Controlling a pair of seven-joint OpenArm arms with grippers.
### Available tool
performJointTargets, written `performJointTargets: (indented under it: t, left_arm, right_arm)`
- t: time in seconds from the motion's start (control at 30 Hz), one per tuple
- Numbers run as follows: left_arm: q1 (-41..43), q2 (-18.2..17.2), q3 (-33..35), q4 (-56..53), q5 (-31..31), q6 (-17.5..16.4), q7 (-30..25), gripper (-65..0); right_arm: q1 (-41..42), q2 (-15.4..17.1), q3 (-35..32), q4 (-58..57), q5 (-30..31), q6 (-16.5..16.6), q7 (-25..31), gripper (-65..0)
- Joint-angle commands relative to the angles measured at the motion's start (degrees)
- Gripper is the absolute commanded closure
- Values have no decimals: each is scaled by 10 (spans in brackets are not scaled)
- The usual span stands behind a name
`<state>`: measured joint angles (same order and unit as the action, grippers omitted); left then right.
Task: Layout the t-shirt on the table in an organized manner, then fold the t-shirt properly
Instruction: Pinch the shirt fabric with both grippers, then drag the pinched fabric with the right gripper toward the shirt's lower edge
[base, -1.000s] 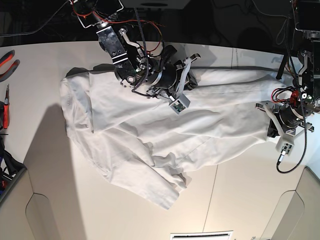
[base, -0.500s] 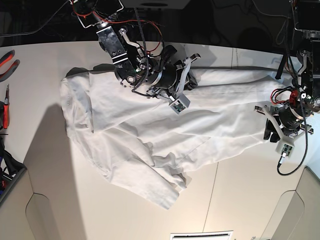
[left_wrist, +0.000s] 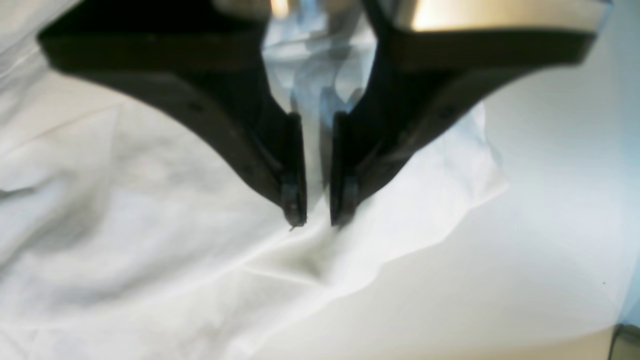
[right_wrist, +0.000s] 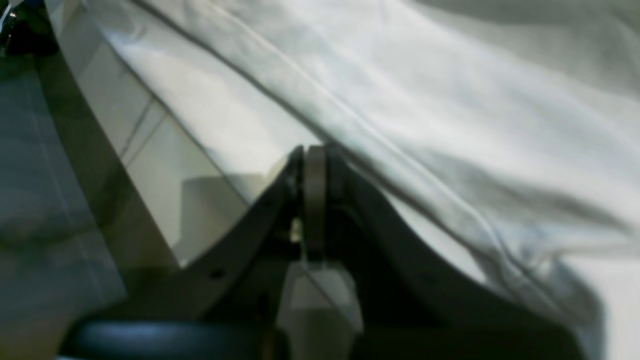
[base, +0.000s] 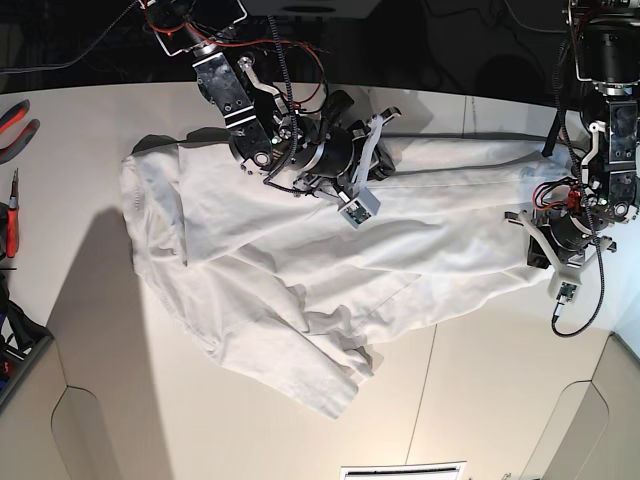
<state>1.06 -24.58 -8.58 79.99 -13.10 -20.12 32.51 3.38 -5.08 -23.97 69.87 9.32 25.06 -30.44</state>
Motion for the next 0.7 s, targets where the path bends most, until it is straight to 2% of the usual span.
performJointTargets:
  t: [0.0, 0.1, 0.17, 0.2, 0.47, 0.57, 0.67]
  left_arm:
    - [-11, -9, -4, 11, -3, 2, -13, -94]
    - [-11, -9, -4, 11, -3, 2, -21, -90]
    - [-11, -9, -4, 11, -3, 2, -23, -16]
    - [-11, -9, -4, 11, -3, 2, -23, 0]
    - [-11, -9, -4, 11, -3, 2, -23, 0]
    - [-10, -9, -4, 11, -3, 2, -23, 0]
    - [-11, -9, -4, 11, -3, 2, -23, 0]
  right_arm:
    - [7, -6, 0, 7, 5, 2, 9, 0]
    - [7, -6, 0, 8, 6, 2, 9, 0]
    - [7, -7, 0, 9, 13, 2, 9, 0]
    - [7, -7, 0, 11, 21, 2, 9, 0]
    - [12, -7, 0, 132, 41, 2, 9, 0]
    - [39, -16, 0, 158, 16, 2, 21, 0]
    - [86, -33, 0, 131, -47, -9, 75, 0]
